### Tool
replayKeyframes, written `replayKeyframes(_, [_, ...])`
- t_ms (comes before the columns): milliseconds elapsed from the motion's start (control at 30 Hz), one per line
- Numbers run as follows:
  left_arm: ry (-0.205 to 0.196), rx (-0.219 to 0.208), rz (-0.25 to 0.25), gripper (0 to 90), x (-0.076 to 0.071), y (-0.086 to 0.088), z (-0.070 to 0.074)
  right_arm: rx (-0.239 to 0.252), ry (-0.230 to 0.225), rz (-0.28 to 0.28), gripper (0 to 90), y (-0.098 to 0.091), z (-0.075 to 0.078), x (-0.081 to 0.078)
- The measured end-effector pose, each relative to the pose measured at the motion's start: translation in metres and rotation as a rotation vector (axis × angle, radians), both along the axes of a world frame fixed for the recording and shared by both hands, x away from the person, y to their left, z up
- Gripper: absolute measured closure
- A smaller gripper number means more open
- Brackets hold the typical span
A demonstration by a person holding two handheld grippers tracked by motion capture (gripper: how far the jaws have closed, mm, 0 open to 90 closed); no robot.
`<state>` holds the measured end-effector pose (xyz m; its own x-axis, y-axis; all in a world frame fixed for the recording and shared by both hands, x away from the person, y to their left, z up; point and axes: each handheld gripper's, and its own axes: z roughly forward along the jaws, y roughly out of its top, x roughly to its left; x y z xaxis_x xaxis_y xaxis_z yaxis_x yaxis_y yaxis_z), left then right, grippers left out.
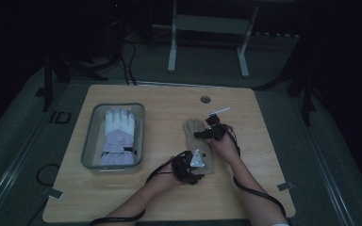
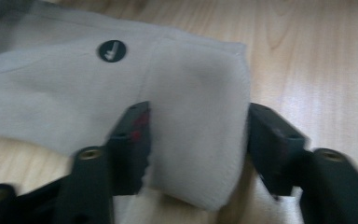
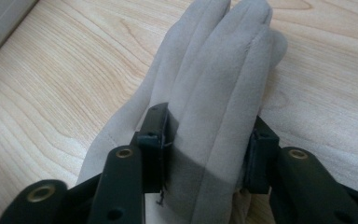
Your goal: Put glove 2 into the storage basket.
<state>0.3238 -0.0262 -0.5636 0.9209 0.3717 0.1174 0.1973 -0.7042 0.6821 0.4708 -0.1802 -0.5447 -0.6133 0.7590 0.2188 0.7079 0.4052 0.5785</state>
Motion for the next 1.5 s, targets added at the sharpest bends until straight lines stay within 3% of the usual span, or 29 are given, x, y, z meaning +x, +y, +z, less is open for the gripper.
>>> replayKeyframes(100, [-0.007,0.004,0.019,67.6,0.003,0.002,0.001,-0.002,0.003,0.023,62.9,0.001,0.001,0.0])
replayKeyframes(133, [0.009,-0.002,0.017,72.1,0.006,0.003,0.002,0.001,0.011,0.027,63.6,0.001,0.001,0.001])
replayKeyframes(233, [0.019,0.0,0.015,77.4,0.007,0.004,0.005,0.006,0.01,0.028,65.3,0.001,0.003,0.001])
replayKeyframes(500, [-0.01,-0.002,0.019,79.5,0.001,0.011,0.014,0.035,-0.014,0.038,66.4,0.002,0.013,-0.002])
replayKeyframes(667, [-0.025,0.0,0.025,79.9,-0.001,0.017,0.026,0.077,-0.026,0.047,66.4,0.006,0.028,-0.003])
replayKeyframes(767, [-0.058,0.008,0.032,80.0,-0.004,0.022,0.039,0.096,-0.037,0.048,66.5,0.008,0.036,-0.003])
replayKeyframes(1167, [-0.079,0.026,0.052,80.0,-0.008,0.039,0.071,0.152,-0.076,0.061,66.4,0.021,0.066,-0.005])
replayKeyframes(1500, [-0.088,0.044,0.064,80.0,-0.012,0.052,0.09,0.167,-0.086,0.074,66.4,0.035,0.086,-0.006])
